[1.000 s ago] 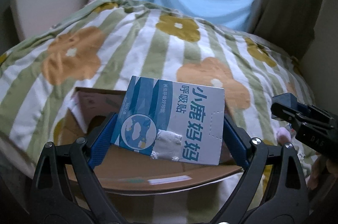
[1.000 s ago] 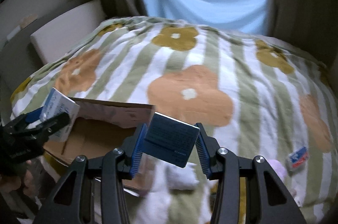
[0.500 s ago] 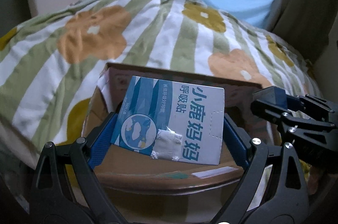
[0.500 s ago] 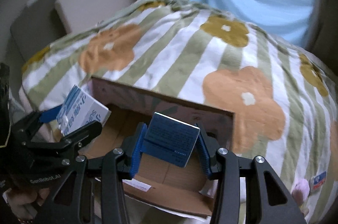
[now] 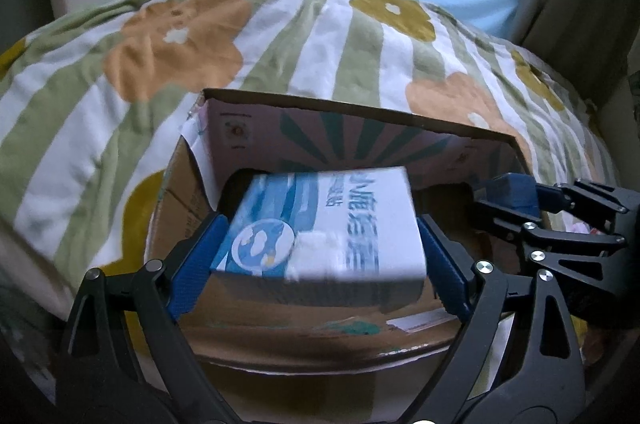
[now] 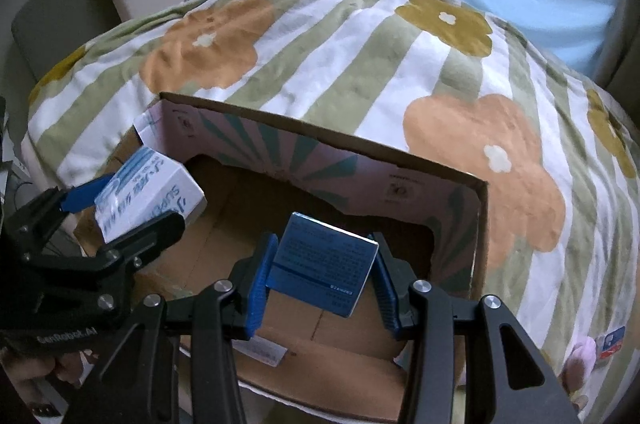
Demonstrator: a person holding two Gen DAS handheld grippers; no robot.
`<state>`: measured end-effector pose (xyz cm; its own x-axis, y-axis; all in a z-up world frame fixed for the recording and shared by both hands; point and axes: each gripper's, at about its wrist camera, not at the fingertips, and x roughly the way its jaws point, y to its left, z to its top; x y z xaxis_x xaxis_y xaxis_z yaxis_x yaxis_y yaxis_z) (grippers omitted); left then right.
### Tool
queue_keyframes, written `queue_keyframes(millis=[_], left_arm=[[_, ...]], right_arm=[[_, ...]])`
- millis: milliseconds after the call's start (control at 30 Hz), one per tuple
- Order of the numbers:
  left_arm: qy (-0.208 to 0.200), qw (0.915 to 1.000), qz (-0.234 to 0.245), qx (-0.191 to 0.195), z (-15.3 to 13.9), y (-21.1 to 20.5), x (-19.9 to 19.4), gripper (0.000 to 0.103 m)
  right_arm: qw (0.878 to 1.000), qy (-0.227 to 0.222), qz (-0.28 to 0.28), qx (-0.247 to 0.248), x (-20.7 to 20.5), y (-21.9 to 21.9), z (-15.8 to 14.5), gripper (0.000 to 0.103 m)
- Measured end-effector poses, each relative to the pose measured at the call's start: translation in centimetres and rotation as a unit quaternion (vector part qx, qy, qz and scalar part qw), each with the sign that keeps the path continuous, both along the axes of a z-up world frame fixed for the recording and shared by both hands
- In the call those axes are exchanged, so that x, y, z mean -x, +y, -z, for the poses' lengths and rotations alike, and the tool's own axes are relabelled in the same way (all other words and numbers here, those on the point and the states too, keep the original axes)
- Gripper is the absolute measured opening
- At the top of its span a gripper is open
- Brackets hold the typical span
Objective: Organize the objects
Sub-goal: 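Carry the blue-and-white box and dark blue block over the cardboard box with both tools, then open the left tool dropping the box in while the right tool releases the block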
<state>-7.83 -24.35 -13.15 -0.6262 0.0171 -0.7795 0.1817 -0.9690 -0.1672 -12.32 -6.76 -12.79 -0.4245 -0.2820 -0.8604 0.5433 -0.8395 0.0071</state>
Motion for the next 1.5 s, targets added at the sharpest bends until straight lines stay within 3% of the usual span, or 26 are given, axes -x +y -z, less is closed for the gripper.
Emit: queue_keyframes(millis=[100, 267, 333, 367, 433, 500, 667, 1200, 1500], left_arm=[[-0.003, 1.0, -0.001, -0.001, 0.1, -0.1, 0.0, 0.091], [-0.001, 1.0, 0.004, 0.003, -0.1, 0.2, 0.2, 0.091], [-0.004, 1.0, 0.004, 0.002, -0.1, 0.3, 0.3, 0.101], [-0.006, 1.0, 0.002, 0.0, -0.2, 0.3, 0.4, 0.103], [-0.004, 0.9999, 0.001, -0.011, -0.4, 0.2, 0.4, 0.103], [-0.007, 0.9999, -0.004, -0.014, -0.5, -0.1, 0.4, 0.103], [0.0, 0.9998, -0.009, -0.018, -1.1, -0.4, -0.1, 0.103], [0.005, 0.9999, -0.012, -0.008, -2.1, 1.3, -1.5, 0.103], [0.02, 0.9998, -0.001, 0.002, -4.0, 3.5, -2.7, 0.103]], right_arm=[[1.0, 0.002, 0.001, -0.006, 0.0, 0.2, -0.1, 0.042], [1.0, -0.014, 0.013, 0.024, 0.8, 1.2, -0.4, 0.042], [0.999, -0.026, 0.017, 0.036, 1.2, 1.5, -0.4, 0.046], [0.999, -0.029, 0.02, 0.04, 1.4, 1.6, -0.4, 0.05], [0.998, -0.033, 0.026, 0.047, 1.8, 1.8, -0.4, 0.081], [0.997, -0.026, 0.043, 0.051, 2.0, 2.4, -0.6, 0.085], [0.992, -0.03, 0.072, 0.099, 2.0, 4.2, -1.4, 0.085], [0.995, -0.019, 0.065, 0.078, 0.2, 5.0, -2.3, 0.085], [0.993, -0.006, 0.072, 0.091, -1.0, 6.8, -4.0, 0.085]])
